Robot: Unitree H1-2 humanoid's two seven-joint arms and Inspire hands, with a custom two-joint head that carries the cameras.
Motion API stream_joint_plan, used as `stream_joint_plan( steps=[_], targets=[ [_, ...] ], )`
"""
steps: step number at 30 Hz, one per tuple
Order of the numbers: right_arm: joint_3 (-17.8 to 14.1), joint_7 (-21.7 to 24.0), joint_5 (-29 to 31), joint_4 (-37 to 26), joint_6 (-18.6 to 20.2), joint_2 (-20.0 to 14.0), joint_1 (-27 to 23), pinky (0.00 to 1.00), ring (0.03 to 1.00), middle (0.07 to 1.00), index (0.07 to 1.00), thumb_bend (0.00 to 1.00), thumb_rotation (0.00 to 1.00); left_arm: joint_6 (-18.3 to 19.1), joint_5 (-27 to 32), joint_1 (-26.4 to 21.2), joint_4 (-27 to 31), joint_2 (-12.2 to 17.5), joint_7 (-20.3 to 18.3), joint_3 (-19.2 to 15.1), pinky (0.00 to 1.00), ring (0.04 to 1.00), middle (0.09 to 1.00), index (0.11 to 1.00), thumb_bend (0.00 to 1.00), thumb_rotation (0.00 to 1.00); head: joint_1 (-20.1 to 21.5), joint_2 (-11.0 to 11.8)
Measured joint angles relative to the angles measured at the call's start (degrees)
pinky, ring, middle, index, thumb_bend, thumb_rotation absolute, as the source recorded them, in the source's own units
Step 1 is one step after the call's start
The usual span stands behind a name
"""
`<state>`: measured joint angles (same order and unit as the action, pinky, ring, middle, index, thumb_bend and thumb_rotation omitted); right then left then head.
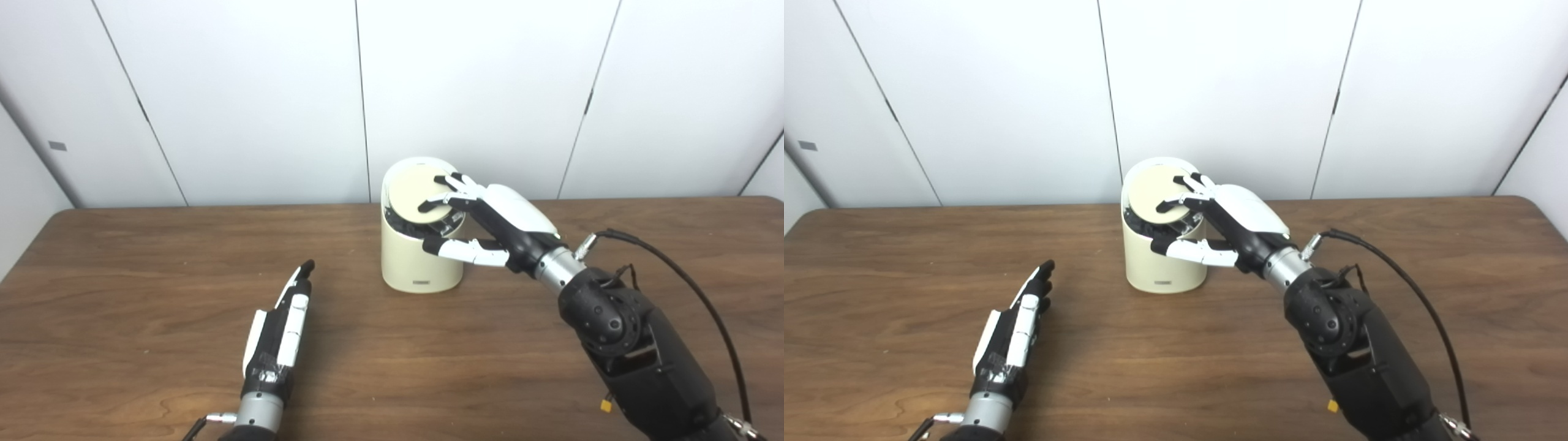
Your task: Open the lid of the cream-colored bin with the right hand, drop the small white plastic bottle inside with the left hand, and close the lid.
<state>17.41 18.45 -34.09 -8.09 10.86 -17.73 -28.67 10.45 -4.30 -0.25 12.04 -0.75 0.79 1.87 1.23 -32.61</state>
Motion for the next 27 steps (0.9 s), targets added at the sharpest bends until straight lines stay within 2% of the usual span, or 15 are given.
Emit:
stream_joint_plan(
  steps=[6,11,19,27],
  targets=[
    [0.23,0.06,-0.58,0.0,-0.16,-0.03,0.19,1.0,1.0,0.98,0.763,0.68,1.0,0.0,0.0,0.0,0.0,-0.02,0.66,0.0,1.0,1.0,0.996,0.964,0.64,1.0,0.0,-0.18],
    [1.05,-0.03,-2.22,0.01,-0.35,-0.62,0.17,1.0,1.0,0.997,0.754,0.65,1.0,-0.05,0.03,-0.02,0.0,-0.06,0.79,0.03,1.0,0.997,0.993,0.964,0.62,1.0,-0.09,-0.53],
    [2.41,-0.27,-5.46,-0.01,-0.5,-1.34,-0.51,1.0,1.0,1.0,0.726,0.66,1.0,-0.09,0.02,-0.08,0.01,-0.24,0.85,0.09,1.0,0.995,0.991,0.97,0.64,1.0,-0.35,-0.53],
    [1.91,-0.05,-4.76,-0.17,-0.39,-1.26,-0.3,1.0,1.0,1.0,0.77,0.62,1.0,-0.09,-0.21,-0.08,0.01,-0.6,1.15,0.13,0.99,0.99,0.989,0.967,0.64,1.0,-0.53,-0.62]
  ],
)
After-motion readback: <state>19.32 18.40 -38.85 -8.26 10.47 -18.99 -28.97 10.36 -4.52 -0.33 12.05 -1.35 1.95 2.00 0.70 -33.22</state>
